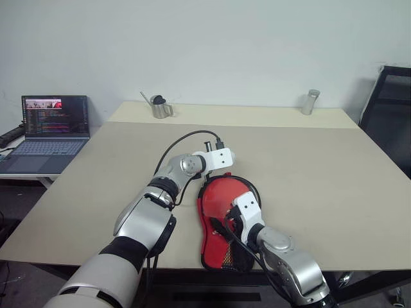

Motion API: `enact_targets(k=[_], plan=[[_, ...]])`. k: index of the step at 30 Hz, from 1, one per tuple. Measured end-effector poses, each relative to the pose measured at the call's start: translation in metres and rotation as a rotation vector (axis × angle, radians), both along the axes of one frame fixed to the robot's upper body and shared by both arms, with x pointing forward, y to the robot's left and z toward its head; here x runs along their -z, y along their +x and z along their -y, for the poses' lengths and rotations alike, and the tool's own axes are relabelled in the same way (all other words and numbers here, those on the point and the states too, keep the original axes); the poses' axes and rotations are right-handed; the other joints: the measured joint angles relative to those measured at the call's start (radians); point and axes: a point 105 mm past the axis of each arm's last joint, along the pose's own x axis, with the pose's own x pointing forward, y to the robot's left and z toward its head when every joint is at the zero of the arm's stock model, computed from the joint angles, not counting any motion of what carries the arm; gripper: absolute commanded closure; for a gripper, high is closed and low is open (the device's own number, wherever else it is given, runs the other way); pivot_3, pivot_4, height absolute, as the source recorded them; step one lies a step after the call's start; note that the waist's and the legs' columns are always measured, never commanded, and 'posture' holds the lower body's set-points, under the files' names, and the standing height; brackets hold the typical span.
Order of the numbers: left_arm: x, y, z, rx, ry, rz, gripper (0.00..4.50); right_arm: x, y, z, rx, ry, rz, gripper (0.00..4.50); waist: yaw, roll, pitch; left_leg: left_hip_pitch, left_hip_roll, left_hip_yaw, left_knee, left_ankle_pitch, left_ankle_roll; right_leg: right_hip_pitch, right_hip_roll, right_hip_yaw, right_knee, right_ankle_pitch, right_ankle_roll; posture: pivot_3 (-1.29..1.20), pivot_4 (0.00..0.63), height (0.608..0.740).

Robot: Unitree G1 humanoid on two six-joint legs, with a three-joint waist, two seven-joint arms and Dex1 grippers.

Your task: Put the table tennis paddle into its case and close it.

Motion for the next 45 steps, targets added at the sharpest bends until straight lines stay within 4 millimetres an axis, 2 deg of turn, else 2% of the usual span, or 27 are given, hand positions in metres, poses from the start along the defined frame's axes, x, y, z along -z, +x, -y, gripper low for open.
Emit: enact_targets(k=[6, 10, 16, 25, 33, 42, 45], plan=[[-0.006, -0.003, 0.025, 0.111, 0.163, 0.153, 4.28, 0.001, -0.006, 0.001, 0.013, 0.002, -0.005, 0.00, 0.001, 0.000, 0.000, 0.000, 0.000, 0.000, 0.000, 0.000, 0.000, 0.000, 0.000, 0.000, 0.000, -0.001, 0.001, 0.00, 0.150, 0.740], [-0.005, -0.004, 0.030, 0.136, 0.230, 0.213, 4.28, 0.001, -0.008, 0.000, 0.021, 0.004, -0.005, 0.00, 0.001, 0.000, 0.000, 0.000, 0.000, 0.000, 0.000, 0.000, 0.000, 0.000, 0.000, 0.000, 0.000, -0.001, 0.002, 0.00, 0.150, 0.740], [-0.017, -0.004, 0.044, 0.212, 0.361, 0.359, 4.28, 0.001, -0.011, -0.002, 0.035, 0.009, -0.004, 0.00, 0.003, 0.000, 0.000, 0.000, 0.000, 0.000, 0.000, 0.000, 0.000, 0.000, 0.000, 0.000, -0.001, -0.001, 0.002, 0.00, 0.150, 0.740], [-0.015, -0.016, 0.071, 0.358, 0.458, 0.500, 4.28, -0.001, -0.011, -0.002, 0.053, 0.017, 0.000, 0.00, 0.014, 0.000, 0.000, 0.000, 0.000, 0.000, 0.000, 0.000, 0.000, 0.000, 0.000, -0.001, -0.001, -0.002, 0.003, 0.00, 0.150, 0.740], [-0.006, -0.024, 0.084, 0.419, 0.480, 0.483, 4.28, -0.001, -0.012, -0.001, 0.061, 0.018, -0.001, 0.00, 0.019, 0.000, 0.000, -0.001, 0.000, 0.000, 0.000, 0.000, 0.000, 0.000, 0.000, -0.001, -0.001, -0.002, 0.003, 0.00, 0.150, 0.740], [0.022, -0.035, 0.090, 0.447, 0.484, 0.333, 4.28, 0.001, -0.016, -0.006, 0.049, 0.024, -0.010, 0.00, 0.019, 0.000, 0.000, 0.000, 0.000, 0.000, 0.000, 0.000, 0.000, 0.000, 0.000, -0.001, -0.001, -0.002, 0.003, 0.00, 0.150, 0.740], [0.026, -0.037, 0.091, 0.434, 0.440, 0.271, 3.28, 0.001, -0.016, -0.006, 0.048, 0.024, -0.010, 0.00, 0.019, 0.000, -0.001, 0.000, 0.000, 0.000, 0.000, 0.000, 0.000, 0.000, 0.000, -0.001, -0.001, -0.002, 0.003, 0.00, 0.150, 0.740]])
